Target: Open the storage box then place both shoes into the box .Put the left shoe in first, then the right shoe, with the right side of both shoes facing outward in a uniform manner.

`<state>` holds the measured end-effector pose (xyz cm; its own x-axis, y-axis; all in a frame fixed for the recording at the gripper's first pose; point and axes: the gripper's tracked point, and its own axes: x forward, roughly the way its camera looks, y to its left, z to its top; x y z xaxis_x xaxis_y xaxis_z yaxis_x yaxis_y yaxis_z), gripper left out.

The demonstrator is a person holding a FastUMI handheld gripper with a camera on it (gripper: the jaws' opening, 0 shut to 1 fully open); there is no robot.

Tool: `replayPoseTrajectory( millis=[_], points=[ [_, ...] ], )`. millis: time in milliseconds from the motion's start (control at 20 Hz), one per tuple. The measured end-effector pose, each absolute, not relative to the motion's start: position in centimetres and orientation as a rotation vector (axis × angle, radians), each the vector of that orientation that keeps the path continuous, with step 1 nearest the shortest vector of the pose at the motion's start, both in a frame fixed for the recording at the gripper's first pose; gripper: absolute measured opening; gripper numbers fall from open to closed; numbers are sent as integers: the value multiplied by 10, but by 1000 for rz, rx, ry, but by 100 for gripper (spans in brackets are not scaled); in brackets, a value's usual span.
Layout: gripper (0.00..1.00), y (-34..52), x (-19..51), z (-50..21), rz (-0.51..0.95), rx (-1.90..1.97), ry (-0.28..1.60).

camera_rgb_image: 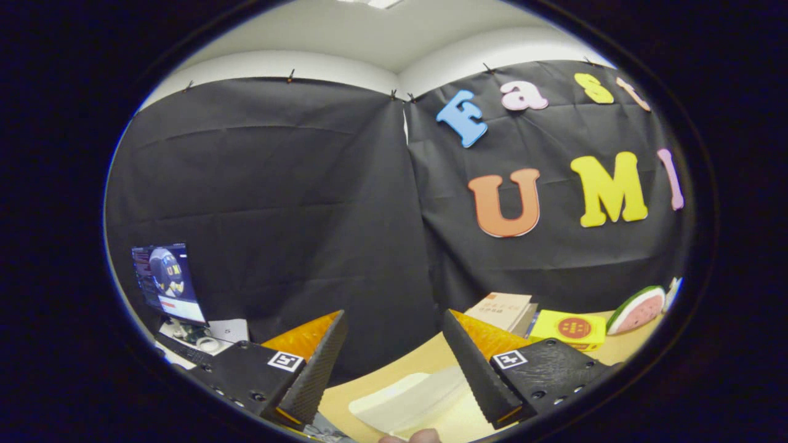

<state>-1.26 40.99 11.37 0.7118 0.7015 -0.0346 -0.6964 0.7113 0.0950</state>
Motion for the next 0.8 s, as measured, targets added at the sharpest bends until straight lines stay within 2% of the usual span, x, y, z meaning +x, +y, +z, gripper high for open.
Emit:
replayPoseTrajectory(
  millis=[300, 800],
  points=[
    [95, 304, 1, 124, 624, 45, -19],
    [96, 75, 30, 79, 318, -28, 35]
  ],
)
